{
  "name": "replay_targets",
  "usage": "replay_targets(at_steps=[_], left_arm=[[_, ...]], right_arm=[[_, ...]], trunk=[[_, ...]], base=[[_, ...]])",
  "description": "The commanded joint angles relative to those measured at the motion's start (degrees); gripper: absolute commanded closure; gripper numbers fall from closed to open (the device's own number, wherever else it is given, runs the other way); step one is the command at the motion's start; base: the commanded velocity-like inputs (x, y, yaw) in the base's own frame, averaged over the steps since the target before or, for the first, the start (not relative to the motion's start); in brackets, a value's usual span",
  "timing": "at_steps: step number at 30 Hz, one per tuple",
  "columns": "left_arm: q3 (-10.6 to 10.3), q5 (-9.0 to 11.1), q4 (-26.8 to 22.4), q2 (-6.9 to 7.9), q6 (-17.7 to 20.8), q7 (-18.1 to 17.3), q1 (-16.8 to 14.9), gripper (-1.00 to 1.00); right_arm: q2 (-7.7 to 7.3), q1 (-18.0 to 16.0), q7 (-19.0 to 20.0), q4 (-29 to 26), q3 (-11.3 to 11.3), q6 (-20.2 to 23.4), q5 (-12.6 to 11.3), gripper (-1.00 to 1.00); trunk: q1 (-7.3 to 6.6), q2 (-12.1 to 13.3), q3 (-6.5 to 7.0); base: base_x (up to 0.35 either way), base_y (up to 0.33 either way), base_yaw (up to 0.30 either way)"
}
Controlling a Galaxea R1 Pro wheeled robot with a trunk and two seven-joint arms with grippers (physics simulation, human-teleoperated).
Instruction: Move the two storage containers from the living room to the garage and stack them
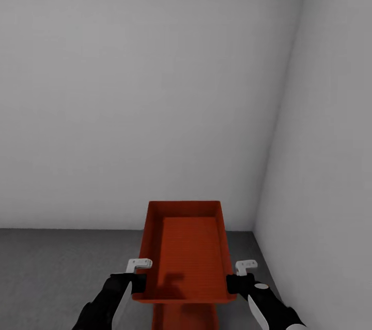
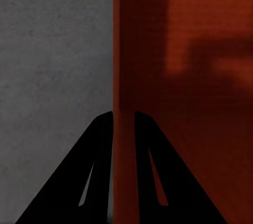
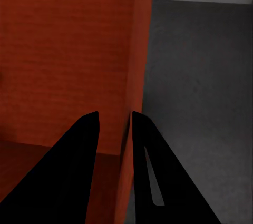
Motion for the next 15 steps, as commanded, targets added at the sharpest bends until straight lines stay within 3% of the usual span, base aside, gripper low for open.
replay_targets(at_steps=[1, 6, 11, 15], left_arm=[[-0.42, 1.14, -0.12, -0.55, -4.34, 0.11, -0.04, 1.0], [-0.42, 1.14, -0.13, -0.55, -4.34, 0.12, -0.04, 1.0], [-0.42, 1.14, -0.12, -0.55, -4.34, 0.07, -0.04, 1.0], [-0.42, 1.14, -0.13, -0.55, -4.34, 0.07, -0.05, 1.0]], right_arm=[[1.8, 0.05, 0.2, 0.1, 1.51, 0.36, -0.48, 1.0], [1.8, 0.05, 0.2, 0.1, 1.51, 0.36, -0.48, 1.0], [1.8, 0.05, 0.2, 0.1, 1.51, 0.36, -0.48, 1.0], [1.8, 0.05, 0.2, 0.1, 1.51, 0.36, -0.48, 1.0]], trunk=[[0.05, -0.06, -0.06], [0.05, -0.06, -0.06], [0.05, -0.06, -0.06], [0.05, -0.06, -0.06]], base=[[0.277, -0.072, 0.0], [0.093, -0.023, -0.038], [0.008, -0.002, -0.229], [0.001, 0.0, -0.074]])
